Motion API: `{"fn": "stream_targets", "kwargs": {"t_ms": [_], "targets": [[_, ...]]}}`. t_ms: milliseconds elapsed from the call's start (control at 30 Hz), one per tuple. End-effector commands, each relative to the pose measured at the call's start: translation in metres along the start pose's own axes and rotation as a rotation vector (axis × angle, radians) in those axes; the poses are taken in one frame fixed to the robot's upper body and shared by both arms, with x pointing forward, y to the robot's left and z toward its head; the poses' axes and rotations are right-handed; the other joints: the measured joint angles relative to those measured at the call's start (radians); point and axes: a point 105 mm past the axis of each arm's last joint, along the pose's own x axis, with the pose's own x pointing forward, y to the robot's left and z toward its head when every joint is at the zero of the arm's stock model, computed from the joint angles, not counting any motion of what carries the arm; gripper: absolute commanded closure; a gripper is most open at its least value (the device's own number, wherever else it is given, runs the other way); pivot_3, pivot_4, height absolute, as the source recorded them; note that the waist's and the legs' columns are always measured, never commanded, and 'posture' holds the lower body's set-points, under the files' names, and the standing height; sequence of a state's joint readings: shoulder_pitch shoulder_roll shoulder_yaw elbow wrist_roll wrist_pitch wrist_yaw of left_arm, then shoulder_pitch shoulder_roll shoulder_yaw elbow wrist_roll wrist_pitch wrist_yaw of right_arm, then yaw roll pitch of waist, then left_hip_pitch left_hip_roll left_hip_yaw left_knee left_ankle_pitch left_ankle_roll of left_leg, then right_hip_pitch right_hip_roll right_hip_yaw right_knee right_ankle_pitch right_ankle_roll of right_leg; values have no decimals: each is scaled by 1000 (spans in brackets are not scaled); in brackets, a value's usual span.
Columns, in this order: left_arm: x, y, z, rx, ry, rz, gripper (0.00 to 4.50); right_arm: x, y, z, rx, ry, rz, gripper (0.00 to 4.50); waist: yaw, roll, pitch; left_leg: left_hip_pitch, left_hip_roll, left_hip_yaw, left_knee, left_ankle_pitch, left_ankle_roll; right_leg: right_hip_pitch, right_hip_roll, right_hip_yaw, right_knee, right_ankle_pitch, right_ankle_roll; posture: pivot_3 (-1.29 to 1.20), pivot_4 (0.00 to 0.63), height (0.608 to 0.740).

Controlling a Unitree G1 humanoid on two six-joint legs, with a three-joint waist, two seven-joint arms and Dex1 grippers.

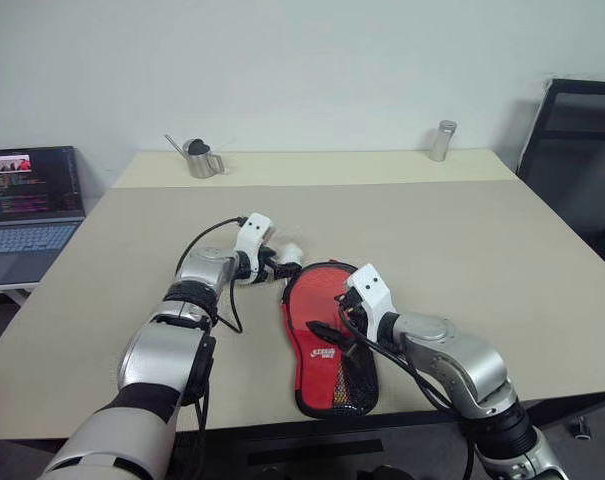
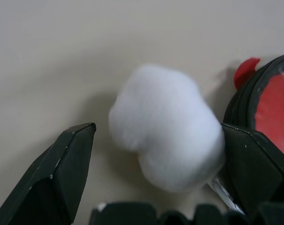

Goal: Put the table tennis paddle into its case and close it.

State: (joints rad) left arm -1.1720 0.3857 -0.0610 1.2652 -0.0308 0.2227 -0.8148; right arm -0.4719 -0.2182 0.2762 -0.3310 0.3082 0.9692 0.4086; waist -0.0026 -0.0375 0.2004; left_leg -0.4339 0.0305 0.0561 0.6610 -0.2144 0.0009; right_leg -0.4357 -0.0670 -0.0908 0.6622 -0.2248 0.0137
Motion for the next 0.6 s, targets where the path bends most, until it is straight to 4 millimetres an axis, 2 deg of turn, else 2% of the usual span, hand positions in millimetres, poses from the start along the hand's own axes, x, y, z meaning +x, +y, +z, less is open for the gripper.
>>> {"fn": "stream_targets", "kwargs": {"t_ms": [33,200,267,333,600], "targets": [[3,-4,12,37,-21,-5,0,-3,1,9,-12,-46,-6,28,0,0,0,0,0,0,0,0,0,0,0,0,0,0,0,0,150,740],[11,-11,5,30,-11,-9,0,-2,-2,9,-2,-49,-36,28,1,0,0,0,0,0,0,0,0,0,-1,0,0,0,0,0,150,740],[13,-13,3,28,-12,-11,399,-2,-3,9,2,-51,-47,0,3,-1,0,0,0,-1,0,0,0,1,-1,0,0,0,0,0,150,740],[14,-15,2,26,-10,-16,933,-2,-4,11,8,-57,-52,0,3,-1,0,0,0,-1,0,0,0,1,-2,0,0,0,0,0,150,740],[9,-6,-4,-15,-26,14,3704,-1,-13,24,-7,-116,-97,0,1,-1,-1,0,0,0,1,0,0,1,-2,0,1,0,0,0,150,740]]}}
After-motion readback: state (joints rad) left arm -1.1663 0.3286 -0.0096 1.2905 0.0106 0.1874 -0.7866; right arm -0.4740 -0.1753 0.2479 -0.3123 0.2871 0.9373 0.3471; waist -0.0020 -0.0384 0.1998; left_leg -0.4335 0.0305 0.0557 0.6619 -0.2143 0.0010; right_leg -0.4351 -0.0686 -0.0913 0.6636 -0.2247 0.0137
